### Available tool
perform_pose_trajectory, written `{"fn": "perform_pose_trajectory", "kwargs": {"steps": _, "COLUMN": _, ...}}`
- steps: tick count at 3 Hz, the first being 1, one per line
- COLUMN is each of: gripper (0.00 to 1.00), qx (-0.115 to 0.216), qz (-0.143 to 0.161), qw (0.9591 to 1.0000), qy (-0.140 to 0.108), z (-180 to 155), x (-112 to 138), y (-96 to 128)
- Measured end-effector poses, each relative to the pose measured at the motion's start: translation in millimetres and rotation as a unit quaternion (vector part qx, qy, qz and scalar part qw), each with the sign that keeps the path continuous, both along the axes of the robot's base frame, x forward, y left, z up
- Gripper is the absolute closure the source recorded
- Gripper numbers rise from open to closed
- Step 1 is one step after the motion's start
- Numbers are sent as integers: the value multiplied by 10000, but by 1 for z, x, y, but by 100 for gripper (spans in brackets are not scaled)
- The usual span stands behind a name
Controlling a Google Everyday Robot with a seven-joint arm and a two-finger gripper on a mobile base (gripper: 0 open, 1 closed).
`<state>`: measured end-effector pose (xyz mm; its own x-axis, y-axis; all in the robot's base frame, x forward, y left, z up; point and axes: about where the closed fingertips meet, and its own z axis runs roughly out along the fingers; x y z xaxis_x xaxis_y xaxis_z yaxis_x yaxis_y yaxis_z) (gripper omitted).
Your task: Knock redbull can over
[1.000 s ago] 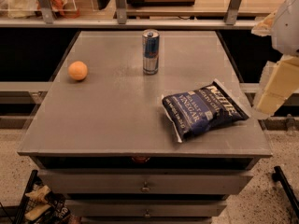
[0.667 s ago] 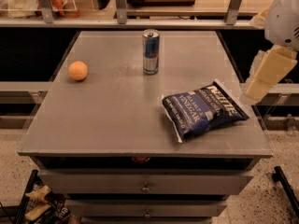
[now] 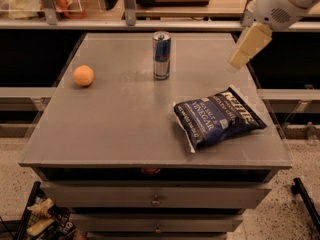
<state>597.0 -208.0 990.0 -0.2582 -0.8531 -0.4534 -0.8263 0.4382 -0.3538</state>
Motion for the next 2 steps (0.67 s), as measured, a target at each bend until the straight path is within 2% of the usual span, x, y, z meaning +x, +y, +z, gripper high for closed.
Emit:
{"fn": "perform_pose_trajectory", "kwargs": {"steps": 1, "gripper": 0, "qx": 144, "qz": -18, "qw": 9999, "qy": -55, "z": -1, "x": 21, "y": 0}}
{"fn": "perform_pose_trajectory", "kwargs": {"steps": 2, "gripper": 0, "qx": 258, "qz": -29, "qw": 9996, "qy": -125, "z": 0, "x": 21, "y": 4}}
